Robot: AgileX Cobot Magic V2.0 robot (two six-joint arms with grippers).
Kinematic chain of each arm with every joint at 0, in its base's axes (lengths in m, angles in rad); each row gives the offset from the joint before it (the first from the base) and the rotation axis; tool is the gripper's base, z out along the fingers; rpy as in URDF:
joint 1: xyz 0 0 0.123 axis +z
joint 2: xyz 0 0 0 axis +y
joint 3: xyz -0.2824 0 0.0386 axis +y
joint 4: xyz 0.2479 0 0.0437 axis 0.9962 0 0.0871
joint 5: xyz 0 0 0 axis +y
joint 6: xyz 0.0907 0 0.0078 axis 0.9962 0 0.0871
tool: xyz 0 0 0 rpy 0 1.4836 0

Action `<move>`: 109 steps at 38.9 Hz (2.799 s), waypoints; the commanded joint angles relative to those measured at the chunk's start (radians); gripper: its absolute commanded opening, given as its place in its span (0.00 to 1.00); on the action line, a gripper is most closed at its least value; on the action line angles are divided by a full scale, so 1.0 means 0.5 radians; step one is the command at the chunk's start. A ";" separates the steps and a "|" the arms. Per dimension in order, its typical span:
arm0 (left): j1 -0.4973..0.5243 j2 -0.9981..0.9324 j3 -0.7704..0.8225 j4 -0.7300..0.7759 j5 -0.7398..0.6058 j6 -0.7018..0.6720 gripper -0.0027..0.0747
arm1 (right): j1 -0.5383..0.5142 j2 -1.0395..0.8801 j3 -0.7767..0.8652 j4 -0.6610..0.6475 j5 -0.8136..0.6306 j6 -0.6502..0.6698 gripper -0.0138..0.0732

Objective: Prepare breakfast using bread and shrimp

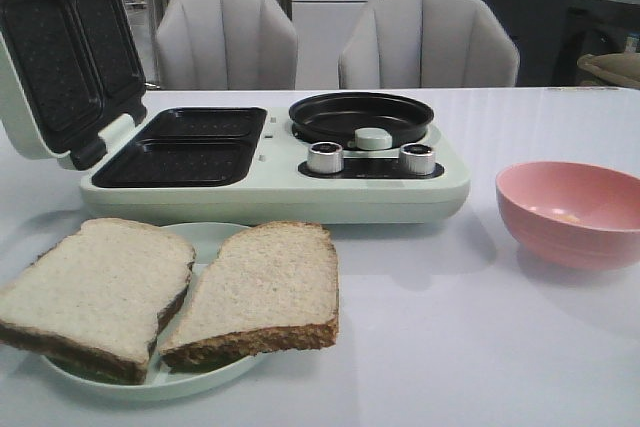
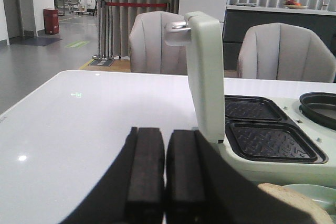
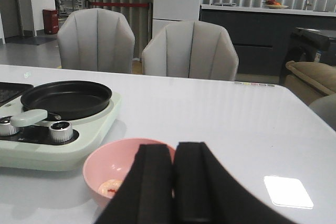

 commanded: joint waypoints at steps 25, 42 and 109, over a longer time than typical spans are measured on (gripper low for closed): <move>0.005 -0.024 -0.063 -0.125 -0.728 -0.015 0.18 | -0.011 -0.043 -0.032 -0.020 -0.170 -0.007 0.33; 0.005 0.353 -0.750 0.028 0.204 -0.008 0.18 | -0.011 -0.043 -0.032 -0.020 -0.170 -0.007 0.33; -1.491 1.647 -0.755 1.696 0.870 -0.003 0.79 | -0.011 -0.043 -0.032 -0.020 -0.170 -0.007 0.33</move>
